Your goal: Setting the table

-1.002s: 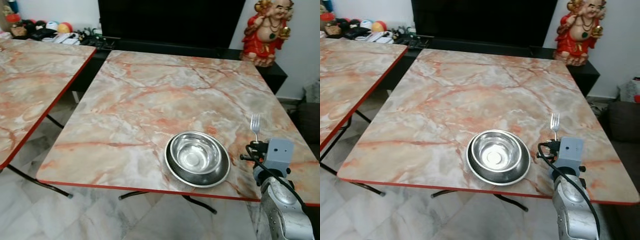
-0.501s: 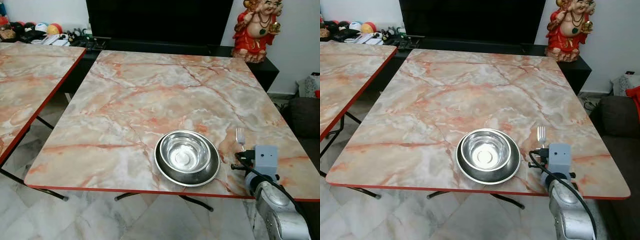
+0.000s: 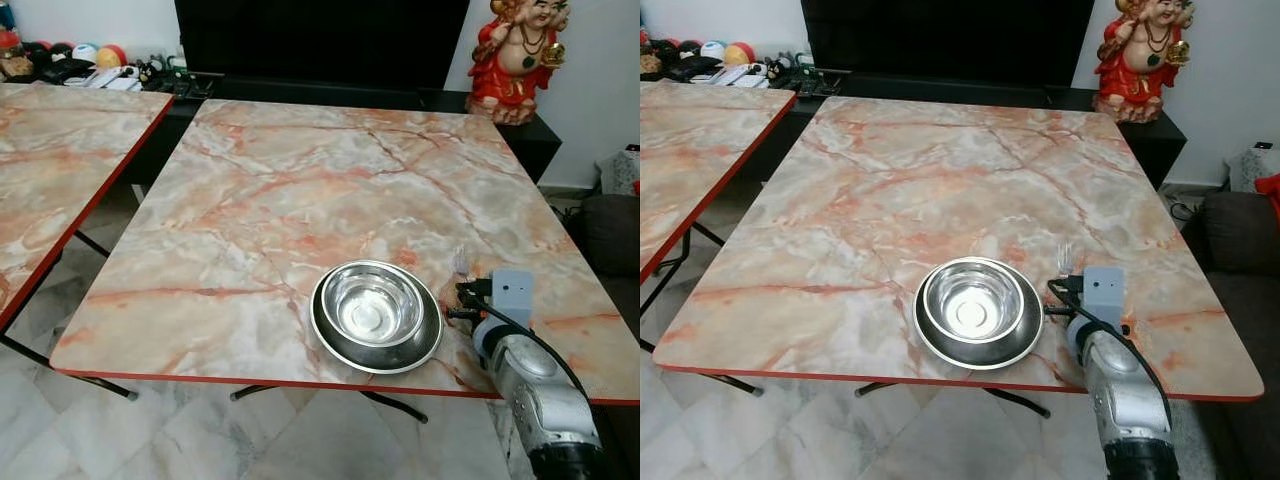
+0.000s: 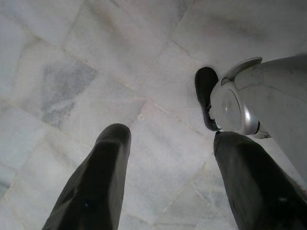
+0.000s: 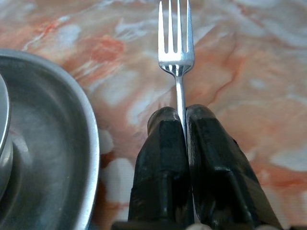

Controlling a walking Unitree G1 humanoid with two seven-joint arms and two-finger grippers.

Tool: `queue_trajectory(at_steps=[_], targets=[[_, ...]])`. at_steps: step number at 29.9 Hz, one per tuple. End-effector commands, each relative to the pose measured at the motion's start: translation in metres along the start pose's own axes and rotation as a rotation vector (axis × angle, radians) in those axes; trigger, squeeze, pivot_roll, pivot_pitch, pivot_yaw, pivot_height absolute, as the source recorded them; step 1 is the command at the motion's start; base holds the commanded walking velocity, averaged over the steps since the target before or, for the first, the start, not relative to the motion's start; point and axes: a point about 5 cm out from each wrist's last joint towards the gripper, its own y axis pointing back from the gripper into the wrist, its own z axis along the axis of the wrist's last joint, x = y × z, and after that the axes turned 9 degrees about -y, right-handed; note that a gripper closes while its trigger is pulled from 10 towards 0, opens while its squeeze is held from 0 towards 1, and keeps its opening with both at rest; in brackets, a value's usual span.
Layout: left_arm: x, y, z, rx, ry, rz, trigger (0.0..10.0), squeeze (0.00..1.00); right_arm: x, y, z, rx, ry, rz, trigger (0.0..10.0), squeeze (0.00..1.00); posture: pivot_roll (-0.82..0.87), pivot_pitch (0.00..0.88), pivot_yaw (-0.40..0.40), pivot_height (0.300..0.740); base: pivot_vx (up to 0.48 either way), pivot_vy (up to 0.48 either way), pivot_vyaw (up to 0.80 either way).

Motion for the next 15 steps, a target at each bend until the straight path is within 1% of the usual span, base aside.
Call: queue_trajectory(at_steps=[1,7,15], targets=[[0.0,0.002,-0.007,0.037,0.004,-0.01,10.0,0.0,-0.001,-0.003,-0.002,0.0,-0.014,-0.014,10.0,0.0,0.05,0.13,-0.037,0.74,0.0,0.0,0.0],[0.001,0.0,-0.004,0.031,0.004,-0.01,10.0,0.0,-0.001,-0.008,-0.001,-0.006,-0.022,-0.021,10.0,0.0,0.04,0.133,-0.036,0.74,0.0,0.0,0.0],[-0.009,-0.003,0.002,0.023,0.002,-0.02,10.0,0.0,-0.002,-0.011,0.001,-0.015,-0.019,-0.029,10.0,0.0,0.05,0.132,-0.037,0.74,0.0,0.0,0.0]])
